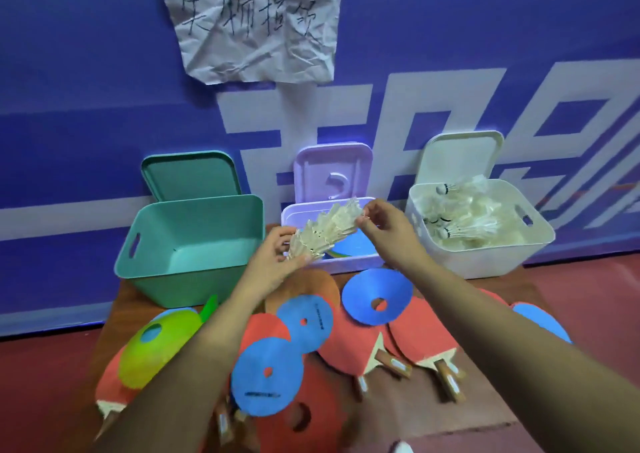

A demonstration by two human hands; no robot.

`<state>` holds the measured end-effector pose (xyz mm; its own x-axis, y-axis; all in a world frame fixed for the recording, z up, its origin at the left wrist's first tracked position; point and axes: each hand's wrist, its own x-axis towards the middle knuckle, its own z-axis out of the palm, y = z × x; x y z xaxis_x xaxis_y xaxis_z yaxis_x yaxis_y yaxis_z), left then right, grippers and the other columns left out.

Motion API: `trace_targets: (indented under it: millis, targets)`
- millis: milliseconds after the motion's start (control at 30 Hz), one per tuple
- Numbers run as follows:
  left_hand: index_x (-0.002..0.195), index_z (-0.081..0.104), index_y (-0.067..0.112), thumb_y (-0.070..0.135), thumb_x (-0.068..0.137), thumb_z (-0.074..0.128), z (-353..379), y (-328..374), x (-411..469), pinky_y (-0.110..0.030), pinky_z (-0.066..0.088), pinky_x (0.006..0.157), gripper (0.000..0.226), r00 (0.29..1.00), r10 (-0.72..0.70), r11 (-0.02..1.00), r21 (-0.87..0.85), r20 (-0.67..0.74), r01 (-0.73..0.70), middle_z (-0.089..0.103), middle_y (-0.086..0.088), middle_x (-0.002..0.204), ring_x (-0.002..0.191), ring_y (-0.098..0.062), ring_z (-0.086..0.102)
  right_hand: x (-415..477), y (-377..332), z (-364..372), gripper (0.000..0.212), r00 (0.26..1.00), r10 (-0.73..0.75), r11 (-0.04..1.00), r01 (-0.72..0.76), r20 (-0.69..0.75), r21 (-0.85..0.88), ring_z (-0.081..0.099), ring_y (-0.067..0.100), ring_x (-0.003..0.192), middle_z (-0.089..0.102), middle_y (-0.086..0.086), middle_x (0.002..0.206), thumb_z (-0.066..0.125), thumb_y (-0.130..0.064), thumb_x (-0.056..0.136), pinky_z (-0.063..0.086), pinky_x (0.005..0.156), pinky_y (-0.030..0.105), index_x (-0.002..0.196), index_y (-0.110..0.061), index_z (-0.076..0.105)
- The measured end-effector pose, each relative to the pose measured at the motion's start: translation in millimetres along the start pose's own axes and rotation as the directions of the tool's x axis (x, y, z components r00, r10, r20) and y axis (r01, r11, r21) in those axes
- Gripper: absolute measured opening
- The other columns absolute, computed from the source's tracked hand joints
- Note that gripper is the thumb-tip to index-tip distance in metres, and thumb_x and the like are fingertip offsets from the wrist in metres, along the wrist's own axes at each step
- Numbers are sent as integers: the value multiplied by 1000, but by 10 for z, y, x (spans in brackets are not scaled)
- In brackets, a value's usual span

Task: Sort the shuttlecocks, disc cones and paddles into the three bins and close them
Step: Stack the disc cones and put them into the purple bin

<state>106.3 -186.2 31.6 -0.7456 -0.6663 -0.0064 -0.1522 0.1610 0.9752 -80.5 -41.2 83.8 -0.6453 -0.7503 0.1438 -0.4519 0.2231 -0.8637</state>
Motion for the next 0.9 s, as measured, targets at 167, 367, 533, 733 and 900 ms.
trace_targets:
  millis: [167, 367, 533, 733, 900]
  targets:
    - [108, 57, 31, 34, 65, 83, 1208, 342, 646, -15, 47, 79, 50, 1000, 12, 995, 97, 17, -13, 66, 8, 107, 98, -2, 60, 344, 712, -1019, 15, 993, 109, 994, -108, -35, 25, 49, -2, 58, 57, 0, 72, 62, -20, 91, 43, 64, 16, 87, -10, 52]
    - [111, 57, 28, 30, 71, 82, 2490, 584, 1245, -20, 48, 77, 46, 982, 15, 970, 234, 190, -61, 64, 12, 99, 80, 0, 56, 558, 1530, -1980, 28, 957, 256, 967, -252, -137, 46, 44, -2, 53, 47, -5, 67, 60, -33, 93, 36, 54, 14, 77, -15, 45]
    - [114, 55, 26, 40, 71, 80, 3412, 909, 1712, -24, 48, 81, 51, 969, 86, 916, 366, 230, -168, 58, 12, 103, 82, -4, 56, 750, 2015, -2668, 28, 906, 360, 933, -347, -223, 97, 49, 6, 64, 47, -7, 73, 61, -42, 91, 37, 56, 12, 88, -18, 46]
    - [100, 49, 14, 47, 71, 78, 4293, 1082, 2183, -32, 45, 73, 53, 983, 41, 880, 459, 179, -121, 52, -1, 100, 83, -20, 53, 1308, 2527, -3188, 83, 863, 448, 889, -403, -232, 217, 57, 15, 103, 53, 2, 118, 76, -52, 74, 46, 78, 26, 134, -16, 31]
    - [126, 48, 9, 46, 79, 72, 4693, 1107, 2368, -30, 47, 88, 64, 945, -103, 821, 563, 311, -96, 41, -6, 122, 99, -23, 58, 1793, 2888, -3274, 82, 867, 440, 896, -442, -234, 45, 56, 25, 106, 36, 6, 134, 76, -44, 70, 53, 91, 44, 136, -24, 32]
